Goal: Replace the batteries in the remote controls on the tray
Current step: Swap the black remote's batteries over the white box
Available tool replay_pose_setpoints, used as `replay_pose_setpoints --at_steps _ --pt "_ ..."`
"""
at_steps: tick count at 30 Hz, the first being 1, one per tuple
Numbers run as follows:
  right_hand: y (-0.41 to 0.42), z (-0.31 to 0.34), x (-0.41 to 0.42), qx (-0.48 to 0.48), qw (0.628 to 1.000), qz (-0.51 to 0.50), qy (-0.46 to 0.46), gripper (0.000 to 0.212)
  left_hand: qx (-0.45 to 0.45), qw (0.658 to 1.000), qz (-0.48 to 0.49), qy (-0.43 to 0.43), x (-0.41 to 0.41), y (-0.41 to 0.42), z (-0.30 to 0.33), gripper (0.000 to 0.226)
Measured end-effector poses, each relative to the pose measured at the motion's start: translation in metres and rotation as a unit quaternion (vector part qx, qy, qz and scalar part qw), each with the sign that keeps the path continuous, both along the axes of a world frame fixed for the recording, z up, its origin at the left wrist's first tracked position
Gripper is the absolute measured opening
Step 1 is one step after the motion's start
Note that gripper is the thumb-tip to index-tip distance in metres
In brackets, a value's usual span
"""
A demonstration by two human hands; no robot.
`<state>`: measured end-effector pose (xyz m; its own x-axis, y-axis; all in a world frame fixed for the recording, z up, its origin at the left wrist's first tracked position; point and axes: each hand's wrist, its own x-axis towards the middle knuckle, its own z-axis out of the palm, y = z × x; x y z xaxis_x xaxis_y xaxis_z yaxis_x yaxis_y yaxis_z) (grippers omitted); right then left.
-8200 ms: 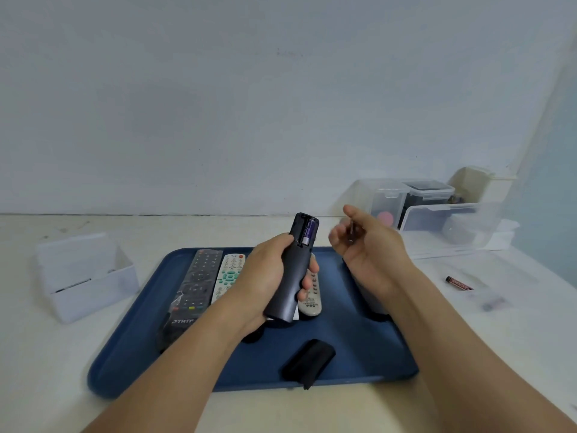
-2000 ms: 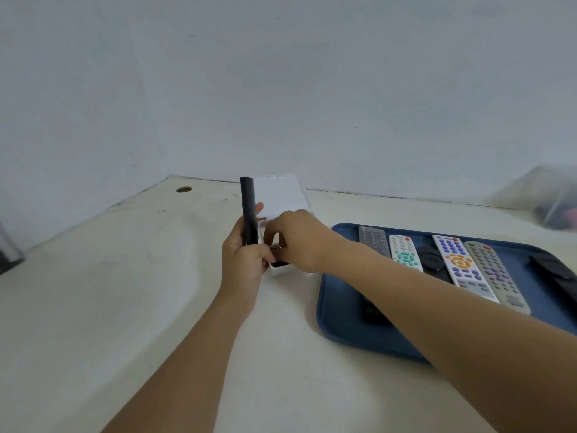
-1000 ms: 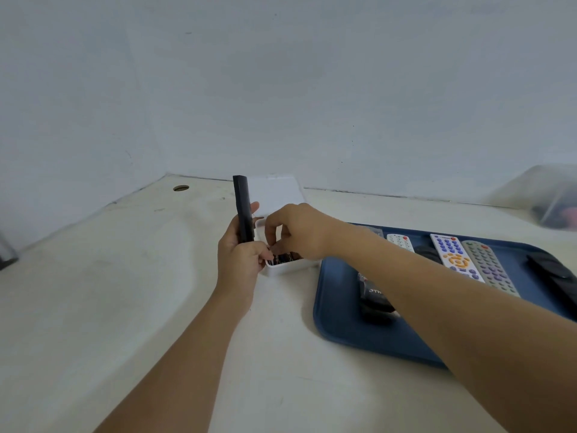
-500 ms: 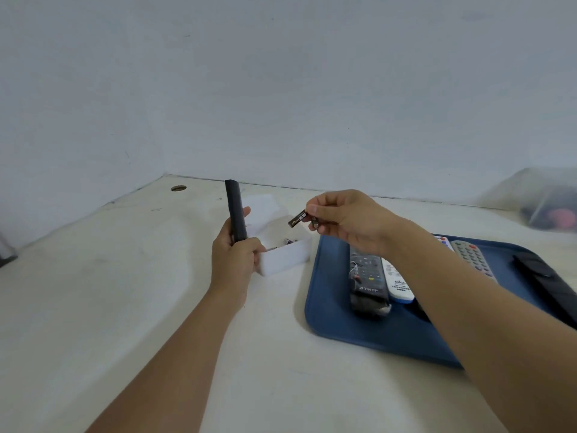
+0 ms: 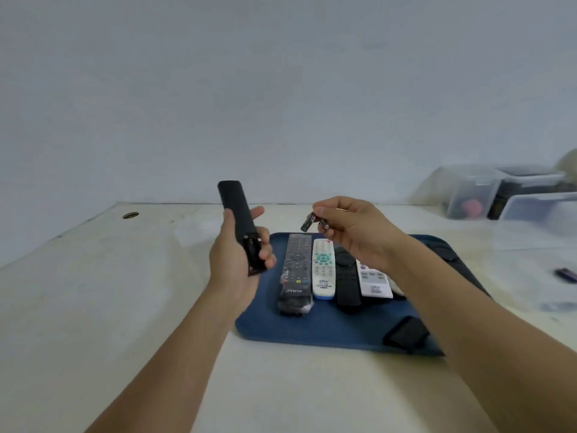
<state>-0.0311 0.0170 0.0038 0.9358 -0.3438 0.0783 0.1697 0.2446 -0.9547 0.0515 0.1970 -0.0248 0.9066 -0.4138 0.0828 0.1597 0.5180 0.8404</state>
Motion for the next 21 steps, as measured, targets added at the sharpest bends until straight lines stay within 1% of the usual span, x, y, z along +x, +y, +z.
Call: replay_pose_setpoints --at_steps 1,3,7,10,11,13,15,18,21 --pt "-0.008 0.001 -0.008 0.0 1.0 -0.015 -0.01 0.005 -0.007 0.997 -0.066 0.043 -0.008 -0.02 0.007 0.049" --pt "-0.027 0.003 -0.026 -0.014 0.998 -0.05 -0.029 0.005 0.004 0.986 -0.149 0.079 -0.023 -0.057 0.014 0.043" --pt "-0.067 -0.006 -0.056 -0.054 0.988 -0.128 -0.061 0.005 0.031 0.973 -0.206 0.101 -0.038 -0.114 0.009 0.036" --pt "-0.084 -0.024 -0.068 -0.069 0.981 -0.164 -0.073 0.006 0.01 0.964 -0.239 0.119 -0.047 -0.137 -0.001 0.038" --pt "-0.091 -0.03 -0.071 -0.07 0.979 -0.176 -0.079 0.007 0.005 0.96 -0.254 0.119 -0.049 -0.143 -0.006 0.04" --pt "-0.097 -0.033 -0.071 -0.092 0.975 -0.183 -0.09 0.005 0.033 0.959 -0.263 0.1 -0.049 -0.147 -0.011 0.046" --pt "-0.099 -0.032 -0.072 -0.142 0.968 -0.179 -0.1 0.002 0.076 0.958 -0.267 0.07 -0.05 -0.147 -0.013 0.052" --pt "-0.096 -0.032 -0.072 -0.208 0.955 -0.177 -0.113 0.009 0.112 0.96 -0.254 0.045 -0.052 -0.147 -0.015 0.058" --pt "-0.092 -0.037 -0.071 -0.254 0.944 -0.178 -0.112 0.004 0.104 0.958 -0.266 0.016 -0.061 -0.147 -0.016 0.05"
